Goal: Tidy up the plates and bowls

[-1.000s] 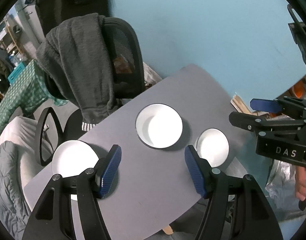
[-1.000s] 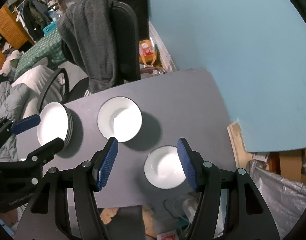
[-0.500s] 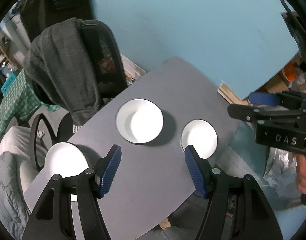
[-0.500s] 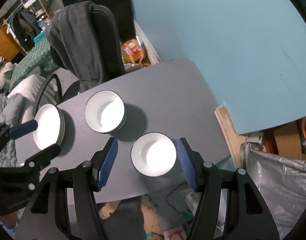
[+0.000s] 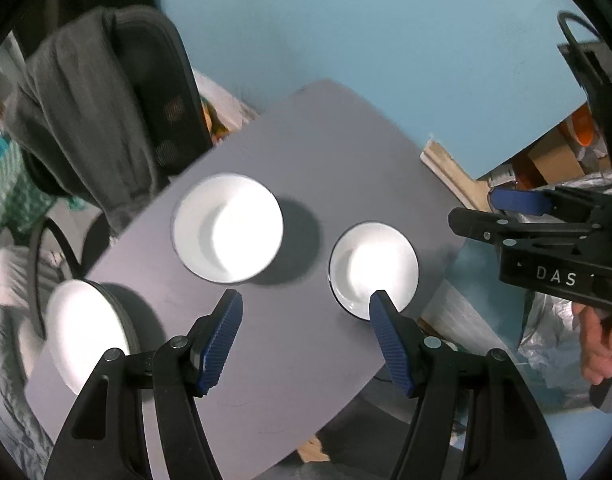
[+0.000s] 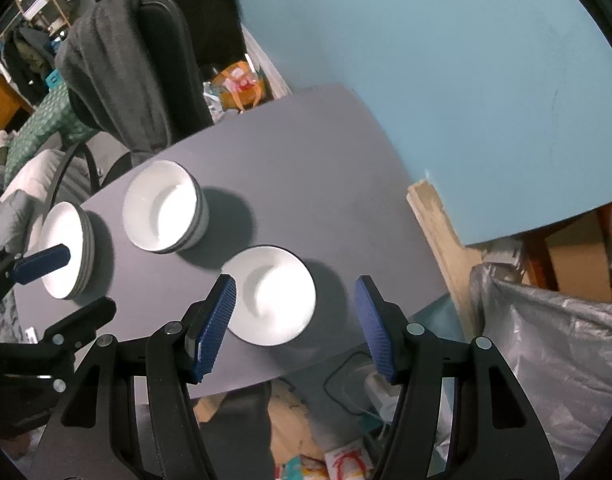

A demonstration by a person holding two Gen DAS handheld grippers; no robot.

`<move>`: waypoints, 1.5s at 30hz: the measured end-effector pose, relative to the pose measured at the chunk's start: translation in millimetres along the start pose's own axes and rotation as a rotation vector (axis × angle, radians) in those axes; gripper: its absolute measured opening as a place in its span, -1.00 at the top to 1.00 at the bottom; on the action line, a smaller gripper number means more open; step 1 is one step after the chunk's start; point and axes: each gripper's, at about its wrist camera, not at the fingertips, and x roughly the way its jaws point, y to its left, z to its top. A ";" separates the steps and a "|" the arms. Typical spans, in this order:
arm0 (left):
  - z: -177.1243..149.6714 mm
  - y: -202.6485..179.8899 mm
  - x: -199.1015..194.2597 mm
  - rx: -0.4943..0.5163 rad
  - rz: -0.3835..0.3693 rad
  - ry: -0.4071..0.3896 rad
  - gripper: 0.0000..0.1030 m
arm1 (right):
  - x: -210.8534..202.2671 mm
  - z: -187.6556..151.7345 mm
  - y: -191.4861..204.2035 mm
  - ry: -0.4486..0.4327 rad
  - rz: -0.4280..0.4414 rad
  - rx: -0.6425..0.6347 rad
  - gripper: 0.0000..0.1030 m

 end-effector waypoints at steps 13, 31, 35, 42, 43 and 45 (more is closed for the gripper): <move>-0.4 -18.4 80.6 -0.050 -0.026 0.077 -0.31 | 93.9 -14.1 -28.1 0.110 0.060 0.016 -0.17; -2.2 -26.2 145.9 -0.050 0.030 0.191 -0.02 | 155.9 -24.8 -36.2 0.187 0.115 0.023 0.09; 2.1 -25.4 151.8 -0.055 0.005 0.226 0.42 | 159.2 -24.4 -33.9 0.193 0.140 0.032 0.29; -0.2 -21.8 161.4 -0.090 -0.051 0.279 0.77 | 158.2 -22.4 -30.8 0.206 0.183 0.050 0.77; -0.4 -21.3 160.5 -0.092 -0.054 0.277 0.77 | 158.6 -21.9 -28.1 0.209 0.181 0.047 0.77; -1.3 -20.0 158.2 -0.094 -0.064 0.269 0.77 | 158.4 -21.0 -25.5 0.217 0.182 0.052 0.80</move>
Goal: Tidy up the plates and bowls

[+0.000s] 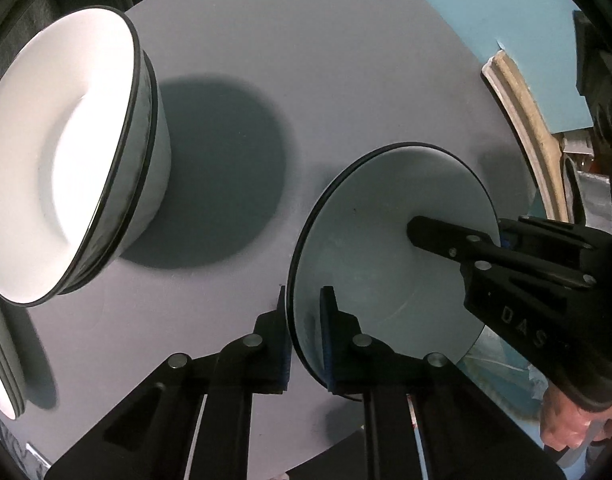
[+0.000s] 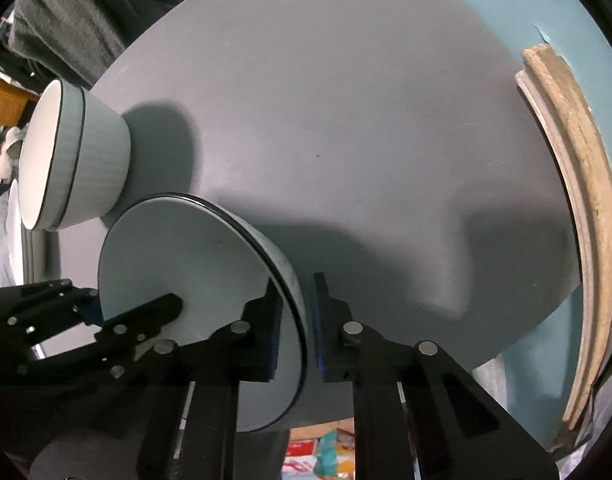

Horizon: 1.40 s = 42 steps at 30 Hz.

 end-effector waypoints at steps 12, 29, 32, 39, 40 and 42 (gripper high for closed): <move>-32.6 20.7 -24.0 0.060 0.073 -0.013 0.78 | -5.7 -17.3 20.7 0.026 0.047 0.019 0.81; -79.2 87.2 -45.0 -0.087 0.116 -0.022 0.78 | 13.0 -21.3 92.8 0.083 0.059 -0.092 0.81; -81.4 93.2 -40.9 -0.119 0.093 -0.025 0.78 | 15.4 -19.1 95.7 0.076 0.055 -0.093 0.81; -81.8 85.5 -27.2 -0.145 0.072 -0.019 0.78 | 13.1 -22.5 89.9 0.054 0.057 -0.060 0.80; -82.7 86.0 -24.1 -0.152 0.057 -0.008 0.78 | 14.3 -23.8 89.0 0.057 0.052 -0.056 0.80; -79.6 103.9 -20.8 -0.156 0.040 -0.017 0.78 | 15.4 -28.3 87.4 0.054 0.043 -0.050 0.80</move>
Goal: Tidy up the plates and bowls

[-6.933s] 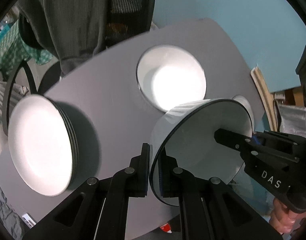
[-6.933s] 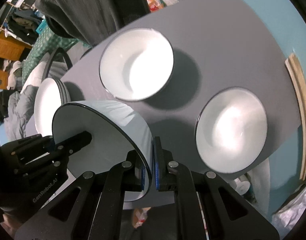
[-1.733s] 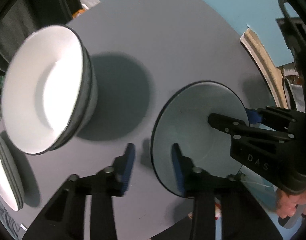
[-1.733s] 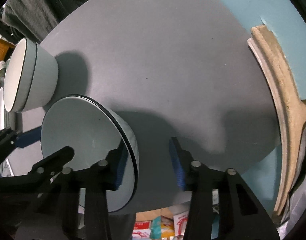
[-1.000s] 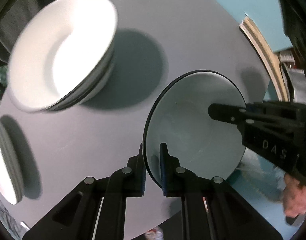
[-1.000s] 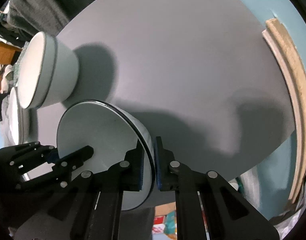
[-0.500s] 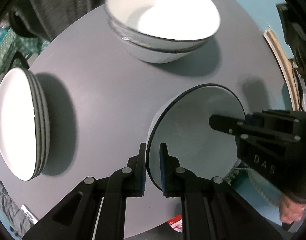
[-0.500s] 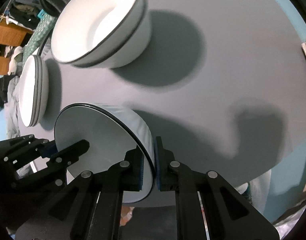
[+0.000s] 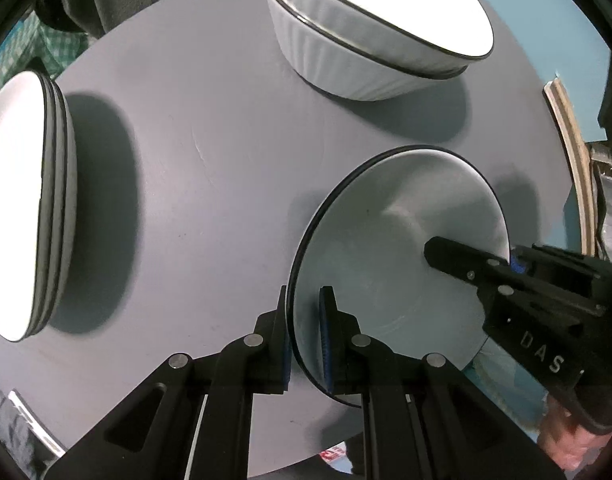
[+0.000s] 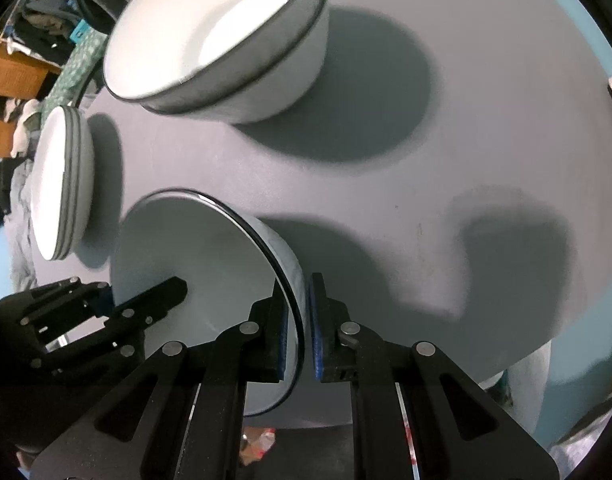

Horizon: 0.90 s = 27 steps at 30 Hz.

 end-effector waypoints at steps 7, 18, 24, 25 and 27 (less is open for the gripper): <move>2.4 5.8 1.4 -0.008 -0.024 -0.016 0.77 | 1.9 -3.0 -6.2 -0.012 0.037 0.048 0.80; 0.2 23.2 -1.5 -0.011 -0.030 0.000 0.79 | 6.3 -8.6 22.9 -0.036 -0.015 0.035 0.82; 15.8 16.2 -18.3 -0.006 -0.042 -0.017 0.79 | -8.1 -4.3 24.8 -0.029 0.006 0.065 0.82; 16.8 15.6 -22.3 -0.003 -0.041 -0.019 0.79 | -13.2 -4.0 25.9 -0.035 0.008 0.065 0.82; 21.3 13.7 -34.7 -0.002 -0.041 -0.029 0.79 | -23.2 -3.0 28.0 -0.041 0.007 0.061 0.82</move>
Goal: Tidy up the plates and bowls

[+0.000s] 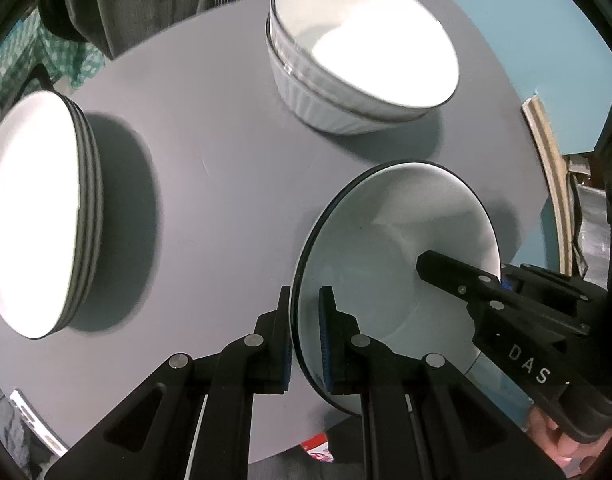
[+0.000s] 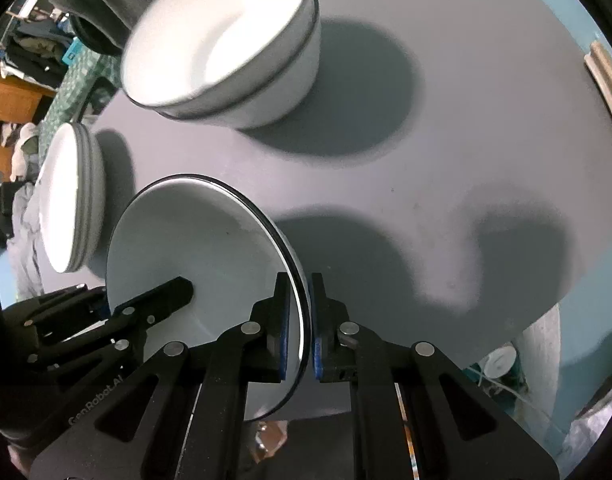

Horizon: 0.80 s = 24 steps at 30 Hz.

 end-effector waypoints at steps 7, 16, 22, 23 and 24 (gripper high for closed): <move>10.1 1.6 -33.8 -0.008 -0.023 -0.051 0.79 | -31.1 9.3 15.9 -0.034 -0.003 -0.021 0.82; 33.4 -14.1 -71.5 0.029 -0.009 -0.148 0.79 | -59.5 30.6 27.5 -0.102 0.013 -0.051 0.82; 69.1 -13.0 -73.2 0.044 0.016 -0.171 0.79 | -61.9 66.5 27.7 -0.118 0.008 -0.069 0.82; 74.3 -11.7 -71.4 0.043 0.020 -0.171 0.79 | -62.2 71.5 26.8 -0.115 0.009 -0.065 0.82; 79.8 -11.6 -68.5 0.044 0.031 -0.167 0.79 | -60.1 74.5 25.1 -0.113 0.011 -0.062 0.82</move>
